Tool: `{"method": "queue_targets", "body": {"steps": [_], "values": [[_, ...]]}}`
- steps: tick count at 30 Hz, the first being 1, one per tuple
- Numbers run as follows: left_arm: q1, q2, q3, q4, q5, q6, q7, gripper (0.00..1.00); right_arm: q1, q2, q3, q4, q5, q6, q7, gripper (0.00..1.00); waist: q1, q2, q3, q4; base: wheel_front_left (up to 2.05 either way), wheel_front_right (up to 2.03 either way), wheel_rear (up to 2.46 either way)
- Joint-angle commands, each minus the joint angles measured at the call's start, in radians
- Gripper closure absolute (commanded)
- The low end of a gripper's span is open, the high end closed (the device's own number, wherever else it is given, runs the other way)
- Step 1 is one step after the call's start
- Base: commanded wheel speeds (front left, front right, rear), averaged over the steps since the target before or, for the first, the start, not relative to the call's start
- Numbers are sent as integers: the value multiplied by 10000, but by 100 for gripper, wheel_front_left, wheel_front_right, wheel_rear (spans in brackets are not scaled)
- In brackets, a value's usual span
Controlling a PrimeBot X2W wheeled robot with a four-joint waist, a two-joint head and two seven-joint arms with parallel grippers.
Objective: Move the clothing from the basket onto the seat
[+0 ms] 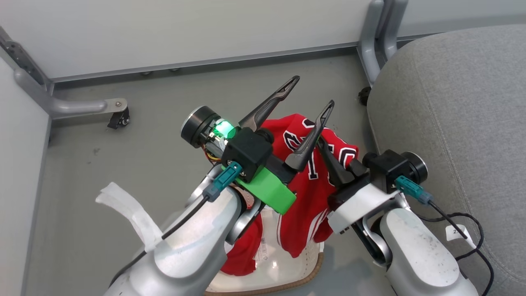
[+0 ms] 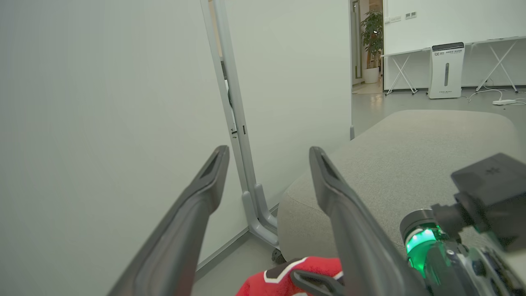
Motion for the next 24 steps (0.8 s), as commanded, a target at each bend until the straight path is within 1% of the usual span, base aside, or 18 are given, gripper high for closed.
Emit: {"method": "queue_targets", "body": {"steps": [1, 9, 18, 24], "values": [[155, 97, -27, 27, -1, 41, 2, 0, 162, -39, -130, -11, -143, -10, -28, 100, 0, 85, -9, -212, 0, 0, 0], [439, 206, -323, 105, -19, -13, 75, 0, 608, -39, -859, -225, -709, -10, -28, 100, 0, 85, 26, -1023, 0, 0, 0], [661, 179, -693, 262, -17, -80, 74, 0, 1290, -35, -1655, -584, -1128, -10, -26, 100, 0, 85, 179, -2036, 0, 0, 0], [603, 215, -763, 306, -2, -12, 73, 0, 1810, -36, -2075, -871, -1317, -10, -28, 100, 0, 85, 357, -2642, 0, 0, 0]]}}
